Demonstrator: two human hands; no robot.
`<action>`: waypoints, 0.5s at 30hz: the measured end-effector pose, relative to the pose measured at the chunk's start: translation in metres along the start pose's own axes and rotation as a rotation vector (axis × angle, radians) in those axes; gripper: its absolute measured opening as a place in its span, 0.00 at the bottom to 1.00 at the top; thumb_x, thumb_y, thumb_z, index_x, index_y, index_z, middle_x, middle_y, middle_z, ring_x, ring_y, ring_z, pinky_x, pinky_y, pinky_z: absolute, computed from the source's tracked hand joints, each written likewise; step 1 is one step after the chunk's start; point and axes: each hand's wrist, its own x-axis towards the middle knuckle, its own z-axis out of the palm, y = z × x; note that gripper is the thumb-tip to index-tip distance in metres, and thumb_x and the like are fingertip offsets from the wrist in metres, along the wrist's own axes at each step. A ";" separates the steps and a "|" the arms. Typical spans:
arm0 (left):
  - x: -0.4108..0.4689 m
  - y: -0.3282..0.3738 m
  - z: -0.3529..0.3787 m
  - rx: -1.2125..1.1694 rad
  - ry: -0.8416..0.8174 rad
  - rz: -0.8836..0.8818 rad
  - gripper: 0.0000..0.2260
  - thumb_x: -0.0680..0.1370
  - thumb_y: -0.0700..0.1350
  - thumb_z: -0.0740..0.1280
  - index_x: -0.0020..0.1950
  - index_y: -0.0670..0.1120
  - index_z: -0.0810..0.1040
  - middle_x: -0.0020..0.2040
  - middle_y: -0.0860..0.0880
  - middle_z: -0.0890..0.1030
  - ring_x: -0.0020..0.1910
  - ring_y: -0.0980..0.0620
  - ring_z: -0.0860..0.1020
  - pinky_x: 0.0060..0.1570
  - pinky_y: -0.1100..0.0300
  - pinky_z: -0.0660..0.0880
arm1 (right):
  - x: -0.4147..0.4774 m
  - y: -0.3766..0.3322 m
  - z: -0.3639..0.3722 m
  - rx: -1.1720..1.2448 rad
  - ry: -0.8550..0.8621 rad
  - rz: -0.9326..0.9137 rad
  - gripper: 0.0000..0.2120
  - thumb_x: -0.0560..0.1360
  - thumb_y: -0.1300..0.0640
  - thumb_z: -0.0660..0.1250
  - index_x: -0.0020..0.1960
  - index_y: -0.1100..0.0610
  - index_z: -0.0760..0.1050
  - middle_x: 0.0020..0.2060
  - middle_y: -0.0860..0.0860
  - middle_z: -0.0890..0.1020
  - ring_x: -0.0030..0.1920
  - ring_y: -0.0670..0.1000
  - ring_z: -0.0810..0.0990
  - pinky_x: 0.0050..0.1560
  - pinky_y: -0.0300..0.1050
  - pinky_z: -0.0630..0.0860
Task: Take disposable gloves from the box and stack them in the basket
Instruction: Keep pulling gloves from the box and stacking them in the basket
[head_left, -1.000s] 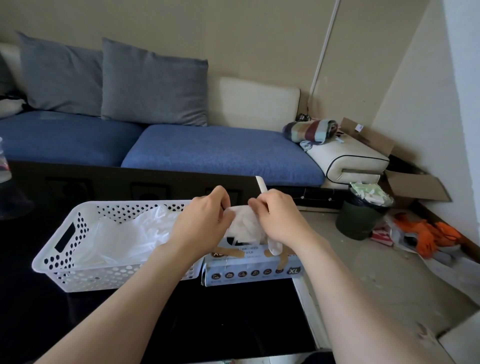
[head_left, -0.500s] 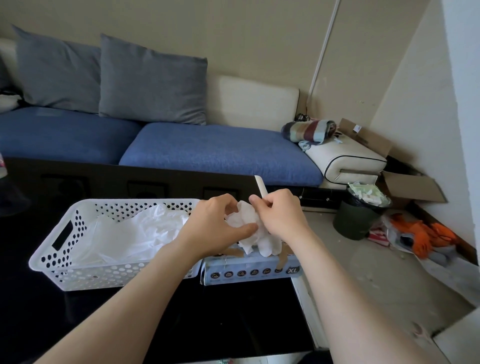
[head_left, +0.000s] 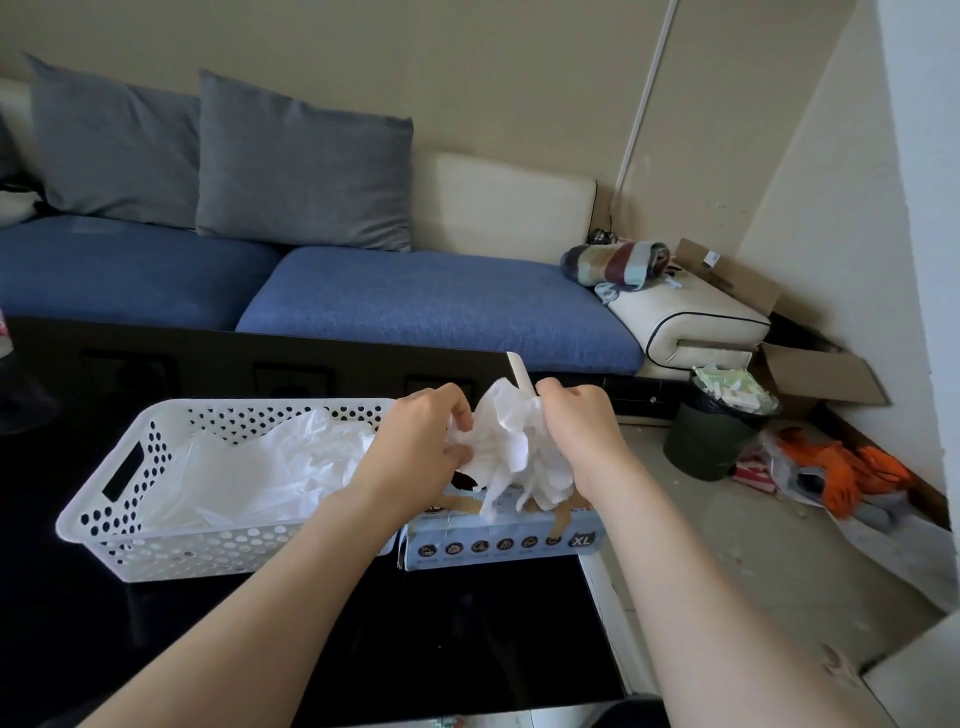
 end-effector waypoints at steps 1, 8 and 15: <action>0.000 -0.002 0.001 0.023 0.000 0.021 0.13 0.76 0.38 0.76 0.50 0.51 0.74 0.47 0.53 0.77 0.43 0.52 0.77 0.37 0.62 0.71 | -0.001 0.000 -0.001 0.046 0.002 0.025 0.16 0.83 0.51 0.62 0.40 0.56 0.67 0.33 0.50 0.68 0.35 0.51 0.67 0.37 0.46 0.63; -0.002 -0.003 0.005 0.190 -0.031 0.097 0.10 0.78 0.37 0.65 0.53 0.49 0.81 0.56 0.53 0.77 0.52 0.49 0.77 0.52 0.52 0.78 | -0.002 0.001 -0.004 0.173 -0.027 0.054 0.17 0.80 0.42 0.69 0.45 0.54 0.72 0.37 0.55 0.71 0.39 0.53 0.71 0.40 0.47 0.67; -0.004 0.005 0.001 0.106 0.020 0.179 0.06 0.83 0.54 0.62 0.55 0.54 0.76 0.52 0.56 0.77 0.51 0.53 0.74 0.53 0.53 0.75 | 0.000 0.000 0.000 0.185 0.147 -0.227 0.20 0.81 0.49 0.69 0.38 0.56 0.65 0.28 0.45 0.66 0.27 0.43 0.64 0.35 0.44 0.66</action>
